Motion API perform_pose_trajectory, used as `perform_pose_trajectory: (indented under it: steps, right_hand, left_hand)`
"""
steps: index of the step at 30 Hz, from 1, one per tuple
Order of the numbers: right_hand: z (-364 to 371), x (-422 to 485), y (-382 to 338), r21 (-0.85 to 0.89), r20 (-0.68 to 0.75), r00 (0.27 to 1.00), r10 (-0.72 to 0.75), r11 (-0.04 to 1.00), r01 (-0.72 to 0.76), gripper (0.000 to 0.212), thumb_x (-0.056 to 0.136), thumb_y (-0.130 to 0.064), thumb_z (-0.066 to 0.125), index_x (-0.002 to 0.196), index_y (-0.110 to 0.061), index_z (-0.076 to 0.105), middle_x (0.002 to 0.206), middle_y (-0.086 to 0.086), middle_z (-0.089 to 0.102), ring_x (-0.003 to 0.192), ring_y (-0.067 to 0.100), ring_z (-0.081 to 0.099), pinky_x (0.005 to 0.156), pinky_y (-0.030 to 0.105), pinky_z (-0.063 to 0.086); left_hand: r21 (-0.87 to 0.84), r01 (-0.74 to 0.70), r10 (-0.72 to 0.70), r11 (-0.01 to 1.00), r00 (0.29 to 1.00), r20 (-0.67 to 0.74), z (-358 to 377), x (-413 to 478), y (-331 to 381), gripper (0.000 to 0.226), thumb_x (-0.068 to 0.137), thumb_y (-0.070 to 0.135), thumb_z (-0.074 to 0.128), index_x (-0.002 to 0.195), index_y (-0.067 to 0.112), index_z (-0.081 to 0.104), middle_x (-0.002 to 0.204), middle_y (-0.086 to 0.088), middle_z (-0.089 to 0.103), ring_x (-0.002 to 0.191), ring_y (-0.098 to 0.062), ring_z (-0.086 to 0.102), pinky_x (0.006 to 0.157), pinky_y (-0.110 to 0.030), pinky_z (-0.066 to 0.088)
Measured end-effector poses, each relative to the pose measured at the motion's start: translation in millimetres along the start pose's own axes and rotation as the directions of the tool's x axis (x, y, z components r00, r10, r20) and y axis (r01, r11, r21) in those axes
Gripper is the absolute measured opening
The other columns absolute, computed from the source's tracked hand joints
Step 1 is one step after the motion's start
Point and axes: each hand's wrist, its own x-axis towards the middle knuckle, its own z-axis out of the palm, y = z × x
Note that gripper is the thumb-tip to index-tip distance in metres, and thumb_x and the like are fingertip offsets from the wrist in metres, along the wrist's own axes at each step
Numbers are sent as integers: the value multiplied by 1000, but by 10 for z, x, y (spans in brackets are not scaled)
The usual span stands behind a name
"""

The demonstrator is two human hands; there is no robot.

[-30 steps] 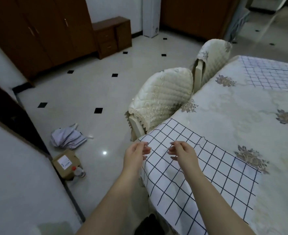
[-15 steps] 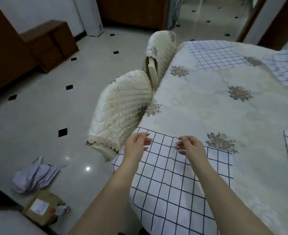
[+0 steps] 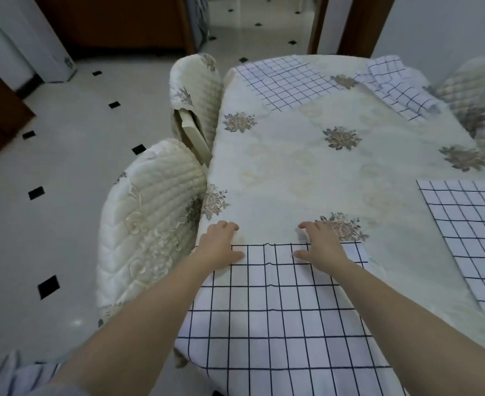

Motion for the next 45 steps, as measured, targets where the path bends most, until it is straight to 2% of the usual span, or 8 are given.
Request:
perform_pose_trajectory:
  steps: [5,10,15,18,23,28,35,45]
  right_hand:
    - [-54,206,4,-288,82,996,-34,956,56,70,69,-50,76,126,-27,43,127,0,44,121,26,39,101,41,37]
    - [-98,314,-58,-355,183,983,-14,932,79,50,72,-47,74,104,-24,43,104,-1,59,112,25,44,102,44,31]
    - [-117,316,-69,-408,279,960,10,907,109,28,78,-44,68,76,-25,47,79,-8,51,102,22,51,112,50,20]
    - [-133,280,-84,-364,274,962,-15,924,118,26,80,-33,66,69,-22,44,80,-6,52,93,22,50,102,41,30]
    - [-321,265,-8,-155,261,963,-65,982,108,36,82,-22,68,60,-28,40,66,-14,43,81,18,49,59,25,34]
    - [-630,317,-46,-79,199,979,-46,995,63,9,83,-23,71,80,-16,64,75,-3,58,79,17,54,68,24,38]
    - [-1141,376,-172,-81,86,995,-59,995,66,19,84,-22,70,95,-6,70,85,3,61,82,20,55,71,26,40]
    - [-2167,385,-470,-126,-190,980,-55,992,31,24,81,-27,74,70,-15,56,73,1,58,75,24,57,57,27,40]
  left_hand:
    - [178,-132,131,975,991,12,108,265,-7,77,73,45,74,138,23,38,135,-4,39,124,-26,36,98,-38,40]
    - [68,-157,150,985,984,90,55,363,-42,57,74,40,76,118,20,46,107,0,48,96,-20,47,78,-31,39]
    - [62,-140,127,988,975,181,53,391,-63,33,78,38,73,94,15,54,87,1,53,83,-21,52,69,-31,42]
    - [49,-133,117,990,961,250,14,408,-57,27,78,33,74,77,13,55,74,-1,53,72,-20,50,60,-27,37]
    - [-76,-97,115,992,949,292,-226,407,-97,16,79,27,75,76,16,64,63,7,55,57,-7,49,53,-19,38]
    - [-188,-82,127,979,963,239,-559,435,-27,13,80,26,75,80,14,70,66,3,61,58,-9,55,59,-21,47]
    - [-179,-114,139,977,981,133,-1016,510,204,14,81,27,75,81,14,70,69,2,64,61,-11,57,59,-20,45]
    - [-73,-239,230,968,966,-118,-2035,558,741,17,81,24,75,70,18,64,64,6,59,62,-11,51,52,-19,37]
